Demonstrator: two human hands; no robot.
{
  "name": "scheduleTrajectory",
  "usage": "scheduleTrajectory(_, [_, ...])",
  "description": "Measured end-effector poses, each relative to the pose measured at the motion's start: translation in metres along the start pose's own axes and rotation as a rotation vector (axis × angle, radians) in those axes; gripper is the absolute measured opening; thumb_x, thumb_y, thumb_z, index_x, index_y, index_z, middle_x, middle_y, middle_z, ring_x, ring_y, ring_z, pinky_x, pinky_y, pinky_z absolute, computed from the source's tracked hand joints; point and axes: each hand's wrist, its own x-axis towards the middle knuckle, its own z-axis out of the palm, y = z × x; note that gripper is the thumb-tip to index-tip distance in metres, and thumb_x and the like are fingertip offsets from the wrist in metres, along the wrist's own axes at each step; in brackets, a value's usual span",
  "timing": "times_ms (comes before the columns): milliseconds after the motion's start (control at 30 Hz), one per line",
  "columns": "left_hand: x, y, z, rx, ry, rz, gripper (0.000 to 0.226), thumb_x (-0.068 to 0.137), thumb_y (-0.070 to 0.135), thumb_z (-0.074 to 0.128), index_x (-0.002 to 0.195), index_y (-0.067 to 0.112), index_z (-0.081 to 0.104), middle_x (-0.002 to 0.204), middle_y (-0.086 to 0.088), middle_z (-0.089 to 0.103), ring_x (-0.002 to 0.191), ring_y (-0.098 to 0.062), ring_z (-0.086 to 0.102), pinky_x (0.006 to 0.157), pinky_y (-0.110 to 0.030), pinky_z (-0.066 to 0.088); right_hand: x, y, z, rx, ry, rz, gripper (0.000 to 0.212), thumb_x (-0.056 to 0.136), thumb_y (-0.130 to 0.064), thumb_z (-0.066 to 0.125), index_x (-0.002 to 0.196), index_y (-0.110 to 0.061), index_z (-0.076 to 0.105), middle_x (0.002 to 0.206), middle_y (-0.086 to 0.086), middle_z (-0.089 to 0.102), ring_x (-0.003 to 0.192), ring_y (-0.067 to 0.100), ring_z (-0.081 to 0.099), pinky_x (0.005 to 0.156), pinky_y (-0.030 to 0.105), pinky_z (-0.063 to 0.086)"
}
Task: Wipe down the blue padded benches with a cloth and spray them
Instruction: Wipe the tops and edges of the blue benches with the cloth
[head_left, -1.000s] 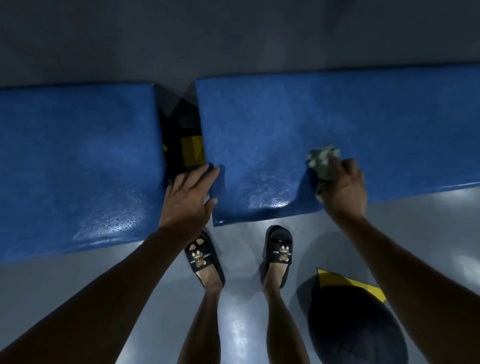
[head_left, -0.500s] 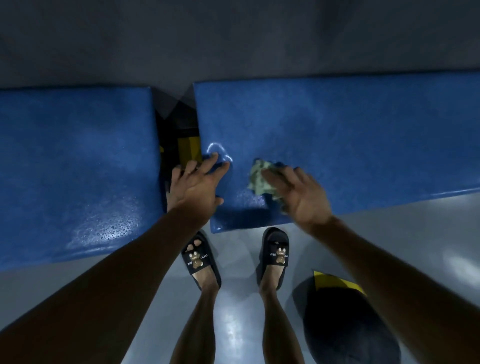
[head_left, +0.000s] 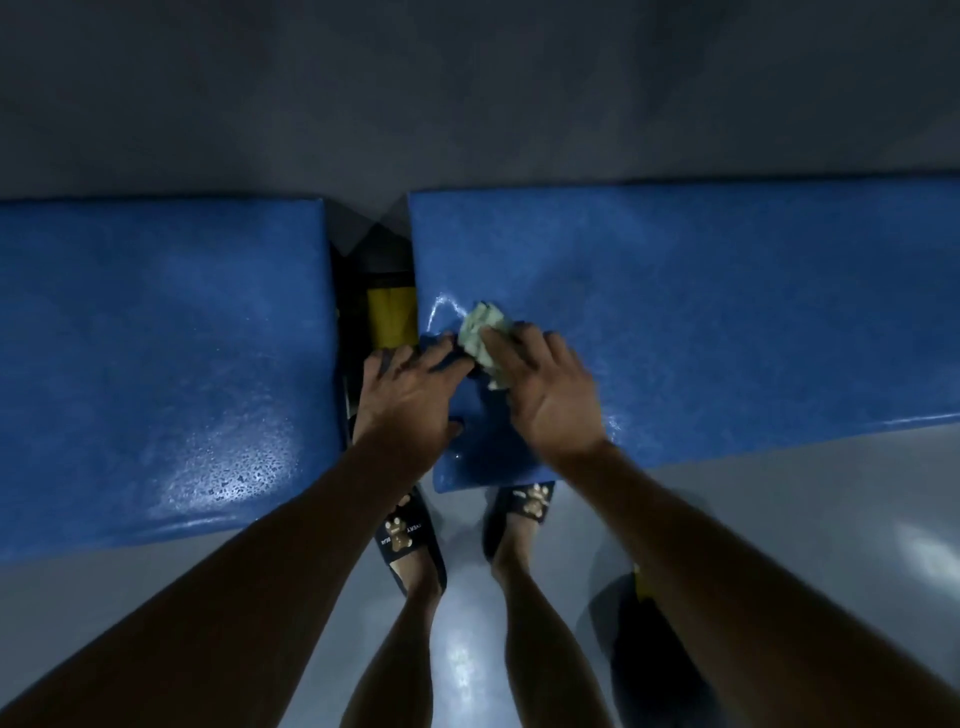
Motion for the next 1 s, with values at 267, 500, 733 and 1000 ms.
scheduleTrajectory(267, [0.006, 0.000, -0.004, -0.033, -0.063, -0.040, 0.086, 0.071, 0.043, 0.077, 0.147, 0.042, 0.035, 0.160, 0.015, 0.024, 0.134, -0.023, 0.041, 0.111, -0.041, 0.020, 0.023, 0.108, -0.021, 0.037, 0.115, 0.782, 0.062, 0.075, -0.026, 0.051, 0.137, -0.021, 0.052, 0.123, 0.018, 0.046, 0.105, 0.040, 0.045, 0.082, 0.047, 0.046])
scheduleTrajectory(500, [0.009, 0.000, -0.012, -0.100, -0.107, -0.053, 0.082, 0.069, 0.041, 0.081, 0.142, 0.042, 0.043, 0.158, 0.015, 0.028, 0.127, -0.025, 0.047, 0.110, -0.040, 0.025, 0.046, -0.006, 0.006, 0.112, 0.041, 0.203, 0.056, 0.083, -0.016, 0.055, 0.139, -0.013, 0.051, 0.130, 0.013, 0.052, 0.103, 0.031, 0.046, 0.079, 0.038, 0.043])
scheduleTrajectory(733, [0.010, -0.001, -0.013, -0.101, -0.166, -0.075, 0.089, 0.077, 0.046, 0.076, 0.150, 0.044, 0.025, 0.162, 0.018, 0.014, 0.133, -0.023, 0.039, 0.113, -0.040, 0.023, 0.046, 0.154, -0.042, -0.016, -0.022, 0.236, 0.078, 0.063, -0.011, 0.065, 0.139, -0.021, 0.050, 0.130, 0.014, 0.049, 0.102, 0.040, 0.048, 0.079, 0.045, 0.050])
scheduleTrajectory(1000, [0.008, -0.003, -0.009, -0.123, -0.153, -0.093, 0.089, 0.079, 0.045, 0.074, 0.150, 0.046, 0.021, 0.162, 0.019, 0.012, 0.135, -0.022, 0.035, 0.112, -0.039, 0.023, 0.096, 0.041, -0.007, 0.034, 0.113, 0.454, 0.070, 0.066, -0.019, 0.056, 0.136, -0.023, 0.056, 0.131, 0.012, 0.055, 0.106, 0.037, 0.051, 0.081, 0.042, 0.043])
